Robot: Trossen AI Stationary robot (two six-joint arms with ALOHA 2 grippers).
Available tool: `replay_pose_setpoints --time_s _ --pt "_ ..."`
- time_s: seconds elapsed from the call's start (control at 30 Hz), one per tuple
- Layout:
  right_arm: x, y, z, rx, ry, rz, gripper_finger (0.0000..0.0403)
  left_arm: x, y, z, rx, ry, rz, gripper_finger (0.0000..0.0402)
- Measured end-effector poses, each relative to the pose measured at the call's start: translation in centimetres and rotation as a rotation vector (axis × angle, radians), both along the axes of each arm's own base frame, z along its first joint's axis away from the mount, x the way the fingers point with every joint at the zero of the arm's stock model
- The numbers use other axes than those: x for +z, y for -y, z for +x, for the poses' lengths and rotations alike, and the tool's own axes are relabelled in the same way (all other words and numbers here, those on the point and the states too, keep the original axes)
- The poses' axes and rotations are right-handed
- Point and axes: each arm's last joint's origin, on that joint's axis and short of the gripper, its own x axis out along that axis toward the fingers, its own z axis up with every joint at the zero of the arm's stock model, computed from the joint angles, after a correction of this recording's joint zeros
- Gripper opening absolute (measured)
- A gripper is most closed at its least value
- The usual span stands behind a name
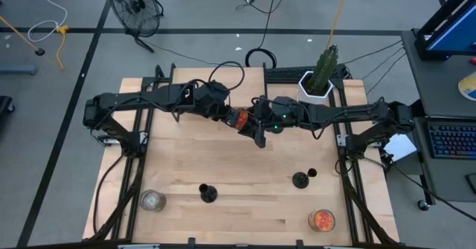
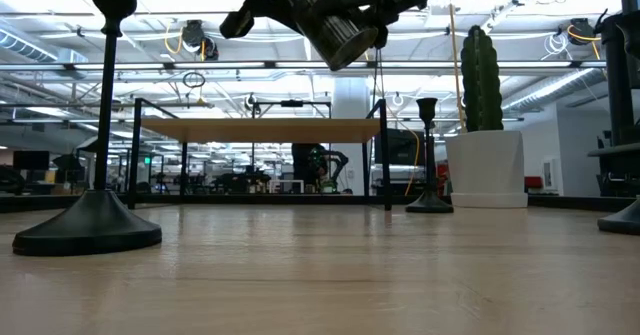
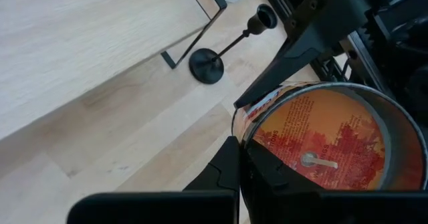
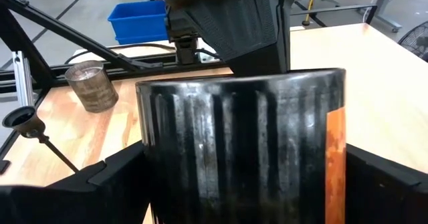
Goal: Pick & Place candle stick holders
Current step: Put the top silver scented candle on the shelf
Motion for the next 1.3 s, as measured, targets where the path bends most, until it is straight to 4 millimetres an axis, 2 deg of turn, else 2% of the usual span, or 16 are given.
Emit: replay_pose_setpoints --time_s 0.2,0.77,0.9,1.07,1.23,1.3 --pt "0.0 0.0 0.0 -0.004 0.0 0.006 0.0354 0.0 0.0 0.0 0.006 0.004 0.0 0.0008" --pt "-0.7 0.1 -0.2 -0.048 -0.063 0.0 0.0354 0.3 -1.1 -0.3 0.011 0.015 0.02 0.0107" --pt "-0.9 0.1 -0.3 -0.064 -0.087 -0.001 0.0354 1.5 -1.9 -1.6 0.005 0.037 0.045 0.0124" --pt "-0.3 0.4 -0.1 -0.145 -0.029 -0.032 0.0354 3.1 -2.2 -4.4 0.031 0.012 0.102 0.0127" --pt "1.6 1.7 0.2 -0.287 0.166 -0.106 0.0354 3.8 -1.6 -7.6 0.096 -0.116 0.186 0.0127" --pt "2.4 2.5 0.3 -0.357 0.258 -0.134 0.0354 3.9 -1.3 -8.3 0.133 -0.14 0.192 0.0127"
